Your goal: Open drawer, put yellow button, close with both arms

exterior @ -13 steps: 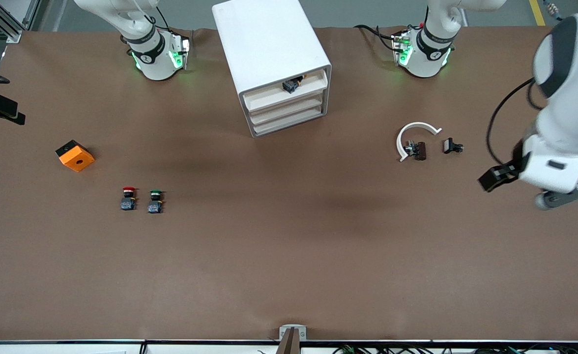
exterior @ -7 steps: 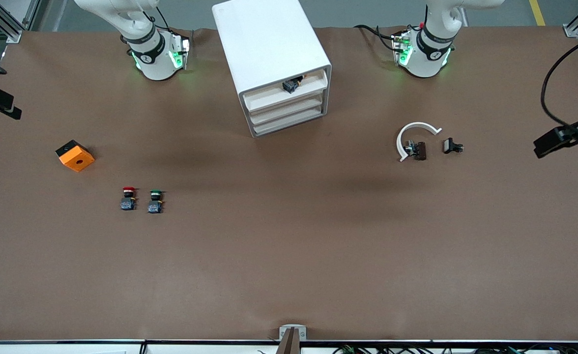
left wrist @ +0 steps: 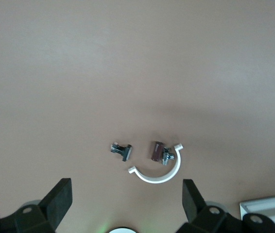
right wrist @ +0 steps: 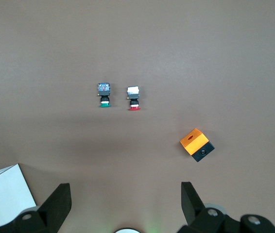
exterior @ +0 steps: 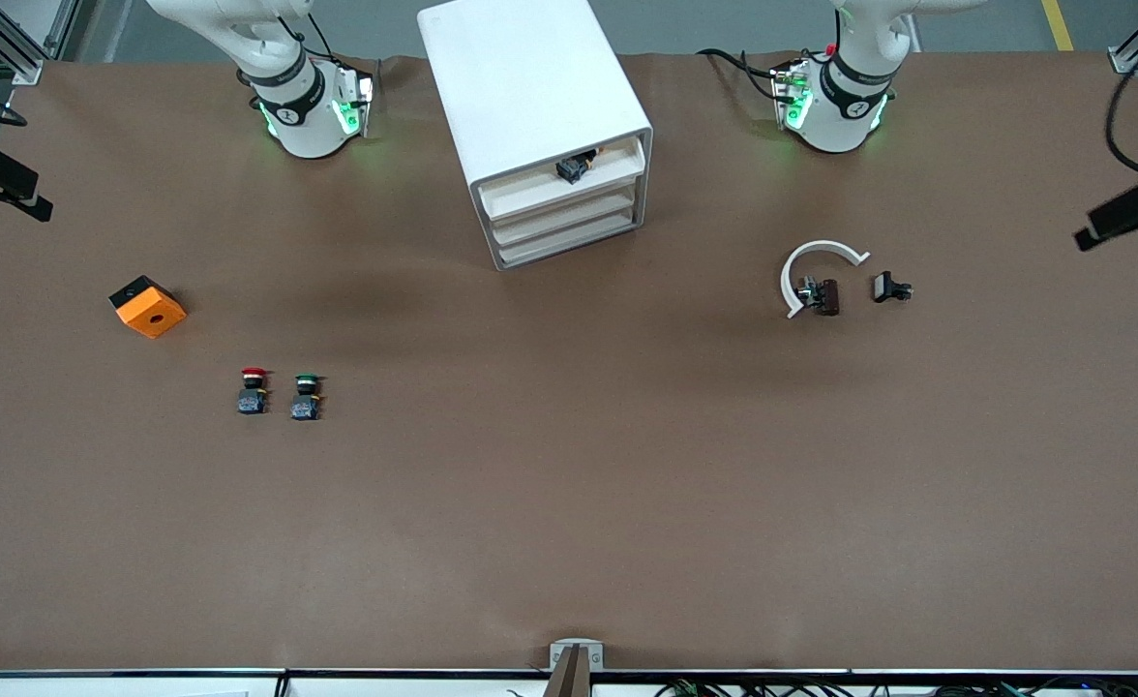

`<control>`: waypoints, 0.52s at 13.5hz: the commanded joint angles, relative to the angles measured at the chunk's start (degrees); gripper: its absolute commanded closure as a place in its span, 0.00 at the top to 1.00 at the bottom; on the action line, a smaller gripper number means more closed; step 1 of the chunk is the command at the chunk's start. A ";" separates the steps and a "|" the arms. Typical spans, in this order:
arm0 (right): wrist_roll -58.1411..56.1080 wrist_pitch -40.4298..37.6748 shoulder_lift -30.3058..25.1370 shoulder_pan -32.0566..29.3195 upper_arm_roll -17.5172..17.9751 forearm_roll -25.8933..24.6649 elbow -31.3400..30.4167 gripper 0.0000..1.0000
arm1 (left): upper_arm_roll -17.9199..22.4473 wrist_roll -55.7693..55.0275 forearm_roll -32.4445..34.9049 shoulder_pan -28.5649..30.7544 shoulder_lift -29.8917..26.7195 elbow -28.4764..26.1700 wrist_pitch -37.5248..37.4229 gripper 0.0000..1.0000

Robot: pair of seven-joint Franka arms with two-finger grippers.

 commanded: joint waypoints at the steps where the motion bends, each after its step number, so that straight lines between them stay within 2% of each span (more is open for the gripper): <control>1: 0.59 2.23 -3.83 -1.34 1.29 -0.27 -4.76 1.00 | -7.76 -0.17 0.25 3.69 -6.71 -7.92 2.63 1.00; 3: 0.50 2.75 -3.83 -1.34 1.29 -0.27 -4.59 1.00 | -10.60 -0.43 0.34 3.97 -8.56 -9.50 2.46 1.00; 7: 0.15 3.37 -3.92 -1.43 1.20 -0.18 -4.41 1.00 | -9.81 0.10 0.16 3.79 -8.05 -8.19 1.93 1.00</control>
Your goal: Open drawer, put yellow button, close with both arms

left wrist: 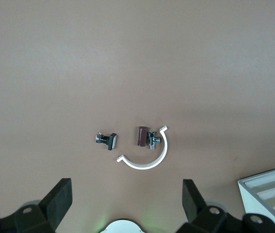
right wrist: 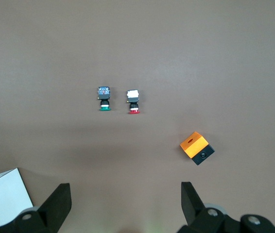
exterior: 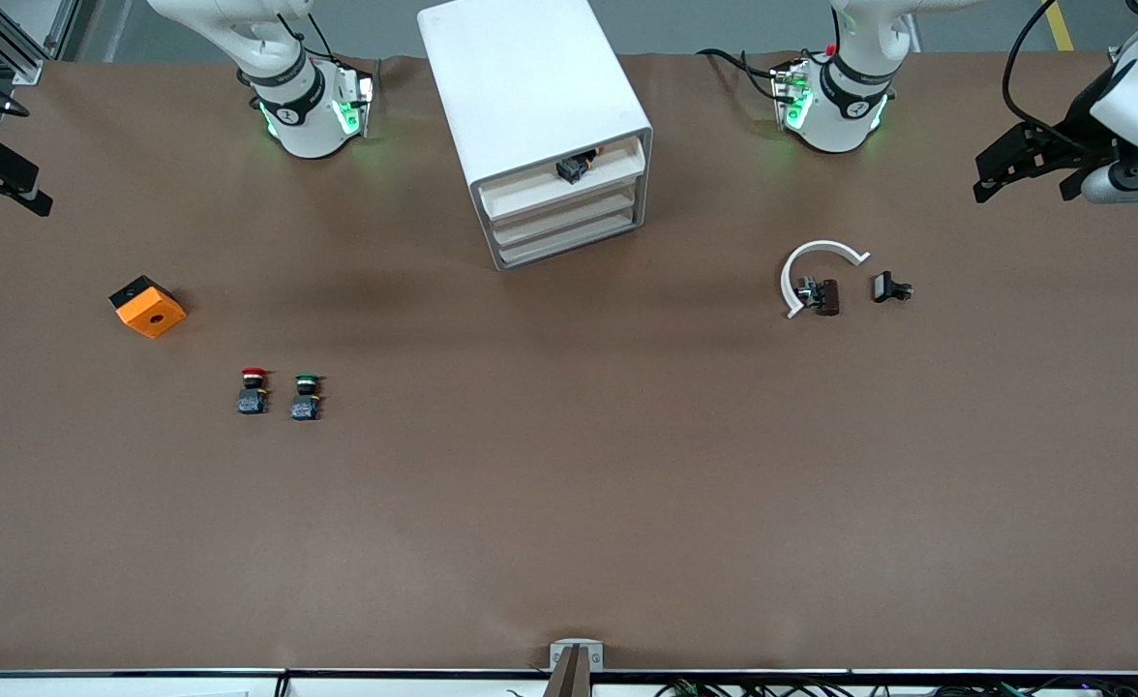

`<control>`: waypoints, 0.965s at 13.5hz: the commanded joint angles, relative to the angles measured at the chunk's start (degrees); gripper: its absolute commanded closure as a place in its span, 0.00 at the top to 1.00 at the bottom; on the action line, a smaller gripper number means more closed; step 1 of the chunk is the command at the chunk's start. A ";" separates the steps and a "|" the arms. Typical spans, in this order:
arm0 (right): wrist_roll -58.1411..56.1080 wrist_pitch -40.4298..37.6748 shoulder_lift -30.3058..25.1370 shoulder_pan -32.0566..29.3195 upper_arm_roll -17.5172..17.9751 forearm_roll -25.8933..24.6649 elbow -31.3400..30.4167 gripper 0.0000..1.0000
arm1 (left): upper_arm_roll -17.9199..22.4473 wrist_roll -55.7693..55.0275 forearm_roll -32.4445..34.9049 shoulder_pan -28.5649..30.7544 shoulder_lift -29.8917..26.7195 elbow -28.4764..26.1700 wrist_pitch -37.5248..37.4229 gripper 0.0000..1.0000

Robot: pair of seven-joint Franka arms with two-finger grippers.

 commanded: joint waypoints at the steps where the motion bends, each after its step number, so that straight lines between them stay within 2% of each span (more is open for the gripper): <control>1: 0.15 1.12 -1.50 -1.12 0.90 -0.18 -1.73 1.00 | -0.11 0.86 0.14 0.93 -0.36 -0.49 0.90 1.00; 7: 0.15 0.41 -1.59 -1.03 0.90 -0.18 -1.73 1.00 | 0.07 0.68 0.22 1.02 -0.53 0.21 0.46 1.00; 13: 0.41 -0.64 -1.67 -0.94 0.90 -0.18 -1.81 1.00 | 0.07 0.07 0.31 1.02 1.40 3.20 0.38 1.00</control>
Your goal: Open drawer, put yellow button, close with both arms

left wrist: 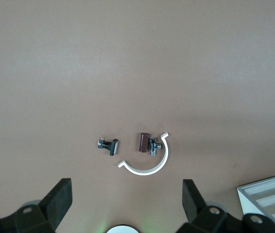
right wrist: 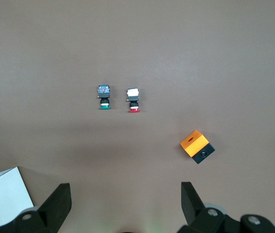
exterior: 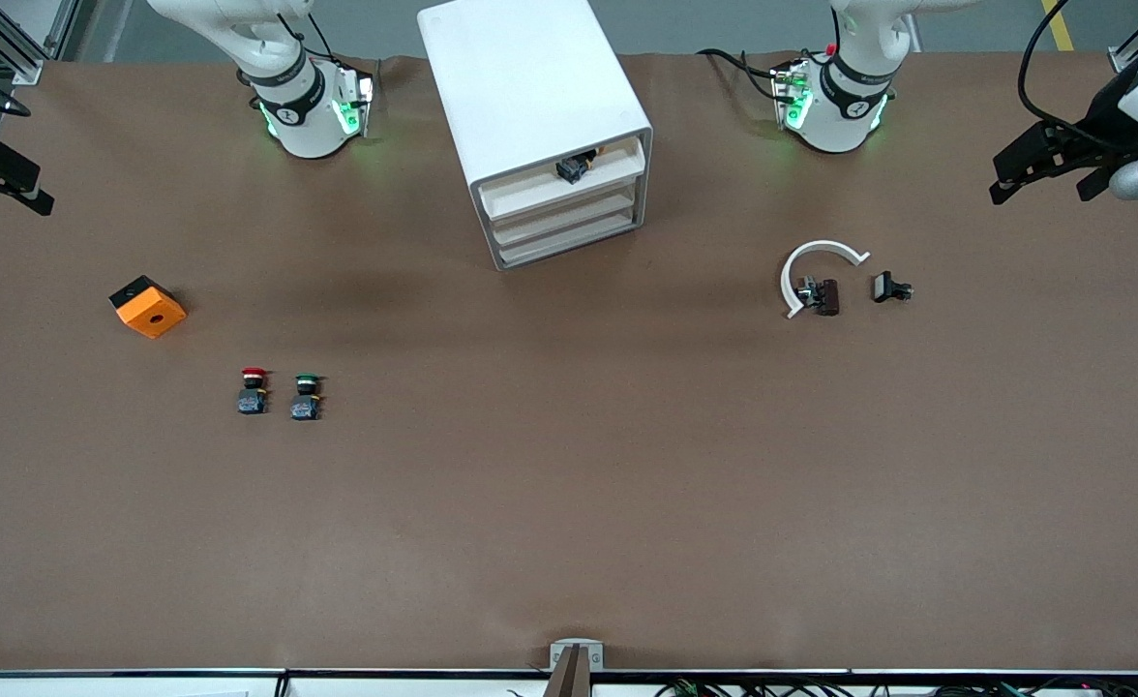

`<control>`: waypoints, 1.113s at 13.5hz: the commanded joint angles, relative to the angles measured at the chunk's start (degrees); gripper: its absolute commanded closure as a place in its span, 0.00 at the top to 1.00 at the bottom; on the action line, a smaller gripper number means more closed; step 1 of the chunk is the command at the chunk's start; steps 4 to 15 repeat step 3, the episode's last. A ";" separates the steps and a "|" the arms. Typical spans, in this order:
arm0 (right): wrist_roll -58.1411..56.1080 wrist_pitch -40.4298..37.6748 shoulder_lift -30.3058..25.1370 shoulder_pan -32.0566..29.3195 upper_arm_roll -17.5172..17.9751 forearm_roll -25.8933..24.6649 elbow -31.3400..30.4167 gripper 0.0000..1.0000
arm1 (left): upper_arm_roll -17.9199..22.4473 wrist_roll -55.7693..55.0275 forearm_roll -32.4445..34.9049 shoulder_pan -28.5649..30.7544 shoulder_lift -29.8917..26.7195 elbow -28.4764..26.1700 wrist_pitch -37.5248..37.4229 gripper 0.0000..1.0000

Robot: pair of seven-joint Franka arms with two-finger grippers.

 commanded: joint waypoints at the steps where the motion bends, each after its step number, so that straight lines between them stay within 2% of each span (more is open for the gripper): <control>1: 0.33 -0.44 -1.61 -1.11 0.72 -0.18 -1.45 1.00 | -0.11 -0.10 0.31 0.52 0.97 1.72 -0.26 1.00; 15: 0.33 -0.45 -1.61 -1.11 0.71 -0.18 -1.54 1.00 | -0.11 -0.27 0.40 0.52 1.06 1.64 -0.26 1.00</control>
